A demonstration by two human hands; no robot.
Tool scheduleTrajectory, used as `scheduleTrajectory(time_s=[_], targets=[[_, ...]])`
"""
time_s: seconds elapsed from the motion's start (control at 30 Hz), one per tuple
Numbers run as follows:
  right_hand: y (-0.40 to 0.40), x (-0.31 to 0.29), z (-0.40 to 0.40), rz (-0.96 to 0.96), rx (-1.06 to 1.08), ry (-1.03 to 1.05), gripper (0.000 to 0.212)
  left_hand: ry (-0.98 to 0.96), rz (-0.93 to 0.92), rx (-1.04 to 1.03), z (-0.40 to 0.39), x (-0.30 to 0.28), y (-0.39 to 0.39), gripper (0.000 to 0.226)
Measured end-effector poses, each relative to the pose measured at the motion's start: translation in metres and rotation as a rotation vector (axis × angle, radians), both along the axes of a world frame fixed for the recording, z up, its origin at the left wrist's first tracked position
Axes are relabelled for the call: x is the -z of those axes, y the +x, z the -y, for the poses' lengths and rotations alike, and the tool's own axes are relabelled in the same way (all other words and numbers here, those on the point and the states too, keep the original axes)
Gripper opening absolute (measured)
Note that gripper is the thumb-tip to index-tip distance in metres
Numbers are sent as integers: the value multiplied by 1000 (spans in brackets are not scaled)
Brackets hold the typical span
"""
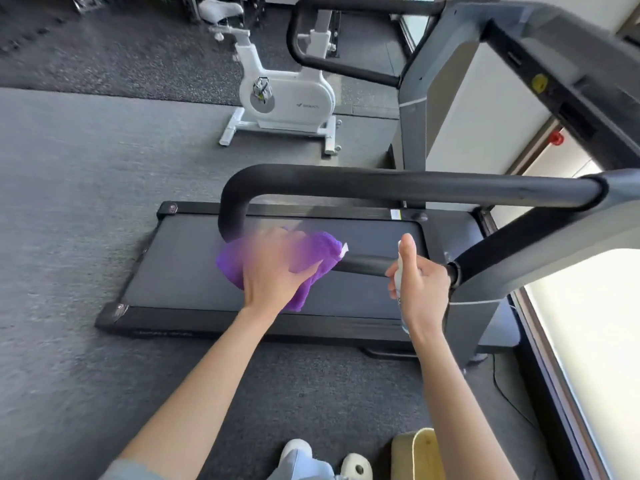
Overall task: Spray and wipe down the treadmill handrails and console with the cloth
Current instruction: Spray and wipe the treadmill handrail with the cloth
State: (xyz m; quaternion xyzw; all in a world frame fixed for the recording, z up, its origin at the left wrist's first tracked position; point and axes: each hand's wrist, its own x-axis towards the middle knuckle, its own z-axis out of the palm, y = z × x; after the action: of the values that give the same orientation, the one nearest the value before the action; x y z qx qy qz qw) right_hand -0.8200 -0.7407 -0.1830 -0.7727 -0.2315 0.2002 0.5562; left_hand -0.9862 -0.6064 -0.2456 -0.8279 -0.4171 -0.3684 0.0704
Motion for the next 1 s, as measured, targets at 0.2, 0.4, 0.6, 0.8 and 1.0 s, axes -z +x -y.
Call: scheduleTrajectory(time_s=[0.2,0.4,0.6,0.8,1.0], targets=[[0,-4,0,-3,-37,20,70,70,441,-335,23,-21,-43,49],[-9,-2,-3,24,-89,11,74,-158,641,-419,-16,-38,-8,83],[-6,1,4,48,-83,-9,74,-375,946,-352,-27,-13,-3,82],[-2,-2,5,65,-93,3,78,-244,822,-202,-27,-35,-19,76],[-6,-6,-5,33,-118,34,74,-48,492,54,-48,-79,-26,78]])
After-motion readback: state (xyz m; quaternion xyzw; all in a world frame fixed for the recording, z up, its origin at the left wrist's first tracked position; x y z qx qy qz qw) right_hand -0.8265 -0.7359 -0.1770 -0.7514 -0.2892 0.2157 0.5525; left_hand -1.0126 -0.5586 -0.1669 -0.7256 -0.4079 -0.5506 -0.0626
